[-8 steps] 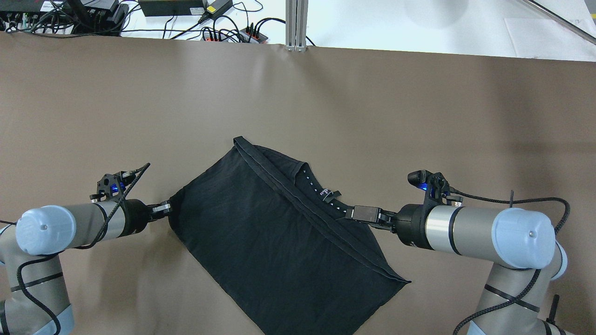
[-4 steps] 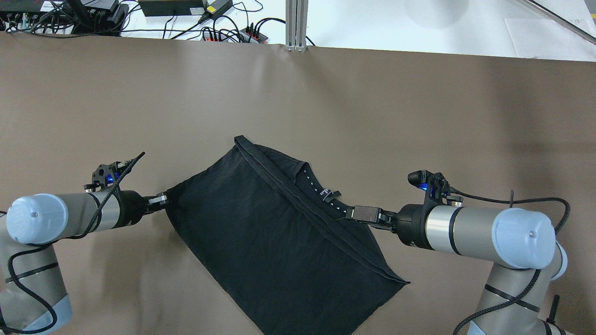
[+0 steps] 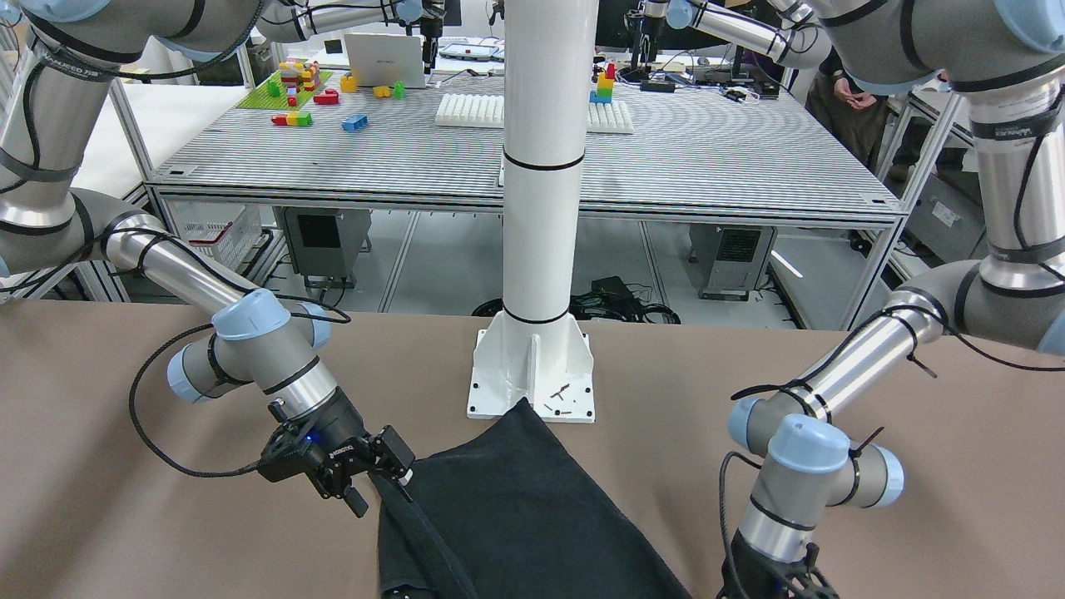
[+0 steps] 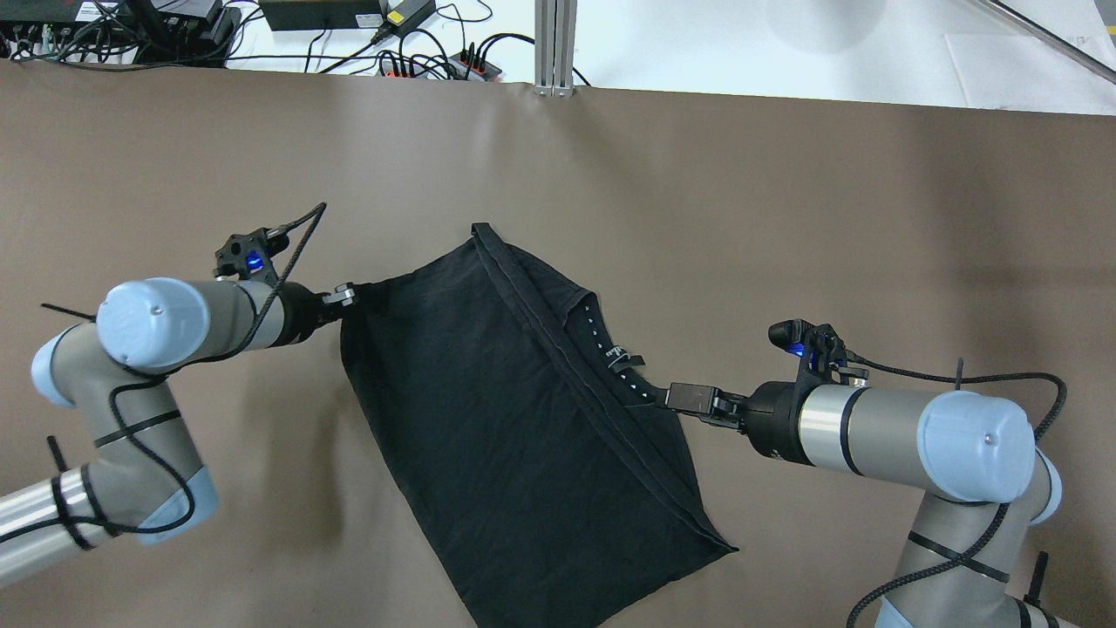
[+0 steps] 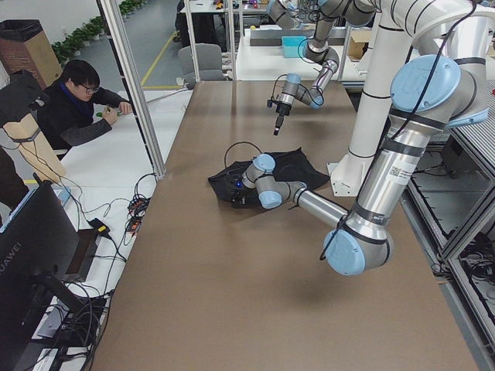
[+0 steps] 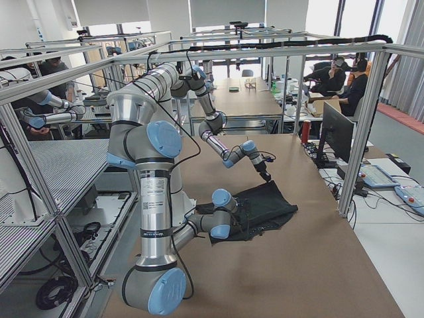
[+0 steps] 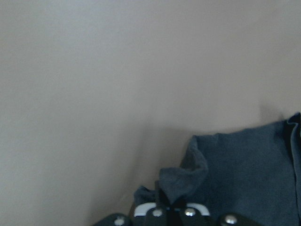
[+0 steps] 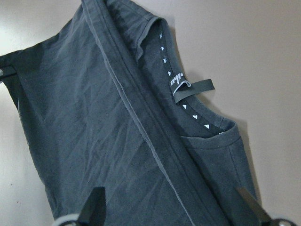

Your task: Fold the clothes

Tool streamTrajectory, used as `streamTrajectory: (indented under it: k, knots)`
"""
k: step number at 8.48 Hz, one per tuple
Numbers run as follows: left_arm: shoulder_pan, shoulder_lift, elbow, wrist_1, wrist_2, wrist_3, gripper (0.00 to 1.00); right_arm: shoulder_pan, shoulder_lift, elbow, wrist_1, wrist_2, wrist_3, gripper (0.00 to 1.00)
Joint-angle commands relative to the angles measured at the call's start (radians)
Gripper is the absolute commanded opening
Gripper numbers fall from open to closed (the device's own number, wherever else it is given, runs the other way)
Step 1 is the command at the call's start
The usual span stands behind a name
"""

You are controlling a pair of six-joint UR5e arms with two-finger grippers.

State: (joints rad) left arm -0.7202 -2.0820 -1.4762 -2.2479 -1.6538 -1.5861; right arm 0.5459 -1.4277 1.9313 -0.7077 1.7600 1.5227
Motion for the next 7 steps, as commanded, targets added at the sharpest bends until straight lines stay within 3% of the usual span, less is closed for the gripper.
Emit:
streamTrajectory:
  k: [1, 4, 5, 6, 7]
  knots:
    - [-0.067, -0.182, 0.213, 0.008, -0.003, 0.037, 0.0, 0.0, -0.005, -0.002, 0.001, -0.001, 0.001, 0.94]
    - [-0.065, -0.379, 0.394, 0.007, 0.0, 0.041, 0.0, -0.003, -0.005, 0.0, 0.002, 0.003, 0.005, 0.94]
    - [-0.065, -0.403, 0.434, -0.001, 0.023, 0.041, 0.01, -0.004, -0.005, -0.002, 0.002, 0.003, 0.005, 0.94]
    - [-0.064, -0.4, 0.448, -0.016, 0.076, 0.04, 0.32, -0.006, -0.004, -0.002, 0.002, 0.001, 0.005, 0.94]
    - [-0.062, -0.4, 0.47, -0.018, 0.11, 0.041, 0.94, -0.007, -0.001, 0.0, 0.001, 0.001, 0.005, 0.94]
